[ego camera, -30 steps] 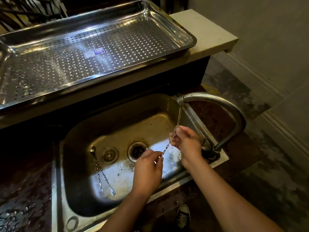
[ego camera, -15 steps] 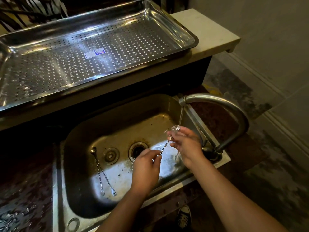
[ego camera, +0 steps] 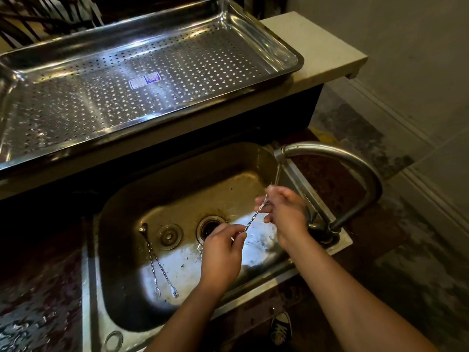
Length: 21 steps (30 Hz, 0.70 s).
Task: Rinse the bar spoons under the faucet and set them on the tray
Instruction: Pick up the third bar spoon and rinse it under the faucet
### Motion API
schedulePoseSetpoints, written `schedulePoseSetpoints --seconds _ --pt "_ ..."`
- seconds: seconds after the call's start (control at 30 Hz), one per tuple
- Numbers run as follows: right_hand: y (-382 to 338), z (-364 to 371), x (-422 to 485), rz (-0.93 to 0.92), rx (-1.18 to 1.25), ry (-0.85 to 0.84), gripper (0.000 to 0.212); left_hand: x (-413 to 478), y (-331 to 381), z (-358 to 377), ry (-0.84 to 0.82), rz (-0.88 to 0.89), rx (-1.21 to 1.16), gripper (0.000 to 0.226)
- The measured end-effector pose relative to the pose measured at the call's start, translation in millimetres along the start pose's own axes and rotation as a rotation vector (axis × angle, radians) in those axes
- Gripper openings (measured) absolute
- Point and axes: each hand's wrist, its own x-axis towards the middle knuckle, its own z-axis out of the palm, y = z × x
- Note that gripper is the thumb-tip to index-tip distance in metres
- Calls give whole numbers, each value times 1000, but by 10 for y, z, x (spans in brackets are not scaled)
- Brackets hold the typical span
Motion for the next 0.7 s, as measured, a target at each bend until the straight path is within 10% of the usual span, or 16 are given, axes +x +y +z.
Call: schedulePoseSetpoints --seconds 0.47,0.7 --pt "-35 -16 -91 -9 73 -246 33 87 20 53 -17 -152 -166 23" --pt "-87 -29 -43 -14 132 -81 17 100 100 49 -161 -286 -419 21"
